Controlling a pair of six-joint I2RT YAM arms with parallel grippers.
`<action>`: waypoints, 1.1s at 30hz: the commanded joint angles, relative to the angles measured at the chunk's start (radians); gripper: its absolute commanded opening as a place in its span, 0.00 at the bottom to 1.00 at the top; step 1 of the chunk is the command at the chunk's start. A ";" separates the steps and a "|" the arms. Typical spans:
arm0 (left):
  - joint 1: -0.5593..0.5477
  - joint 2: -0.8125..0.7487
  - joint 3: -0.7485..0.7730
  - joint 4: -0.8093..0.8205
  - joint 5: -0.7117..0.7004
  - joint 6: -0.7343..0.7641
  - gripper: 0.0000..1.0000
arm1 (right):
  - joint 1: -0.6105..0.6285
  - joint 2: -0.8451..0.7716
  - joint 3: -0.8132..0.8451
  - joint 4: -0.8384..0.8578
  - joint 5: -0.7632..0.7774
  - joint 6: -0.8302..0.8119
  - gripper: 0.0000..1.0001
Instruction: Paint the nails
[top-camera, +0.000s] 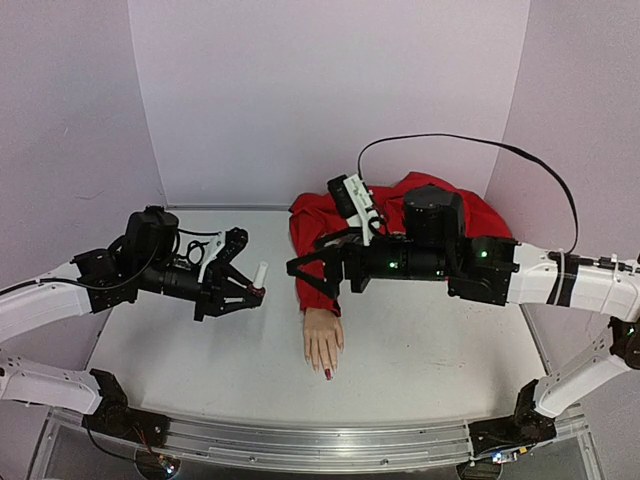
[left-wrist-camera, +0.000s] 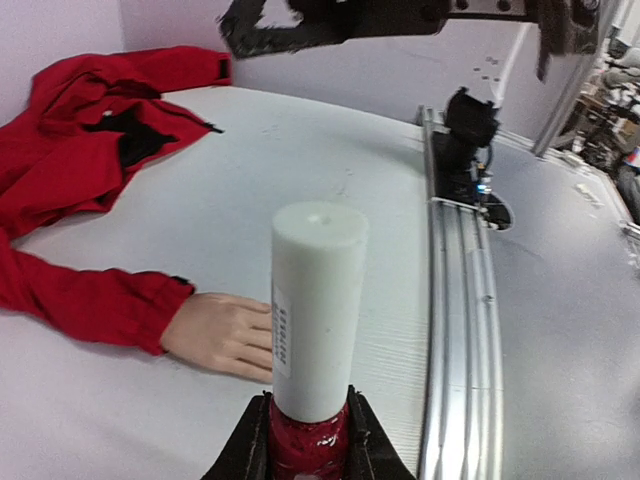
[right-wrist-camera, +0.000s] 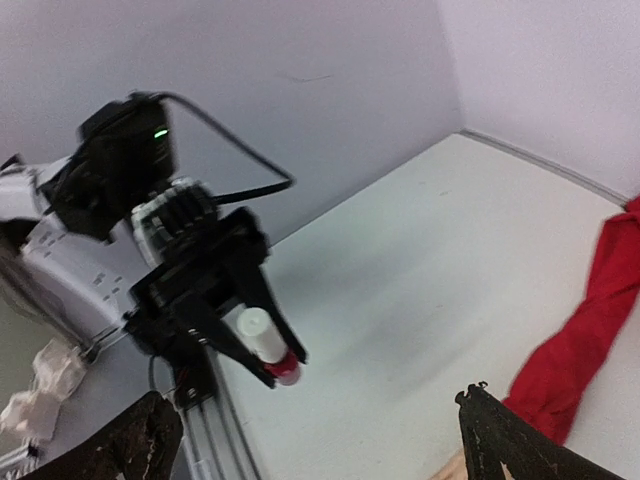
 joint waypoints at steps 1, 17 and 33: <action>-0.001 0.020 0.081 0.047 0.334 0.005 0.00 | 0.009 0.052 0.049 0.116 -0.390 -0.069 0.98; -0.041 0.046 0.078 0.049 0.518 0.015 0.00 | 0.010 0.297 0.270 0.225 -0.658 -0.008 0.46; -0.040 -0.042 0.064 0.054 0.261 0.013 0.00 | 0.039 0.297 0.177 0.278 -0.567 0.011 0.03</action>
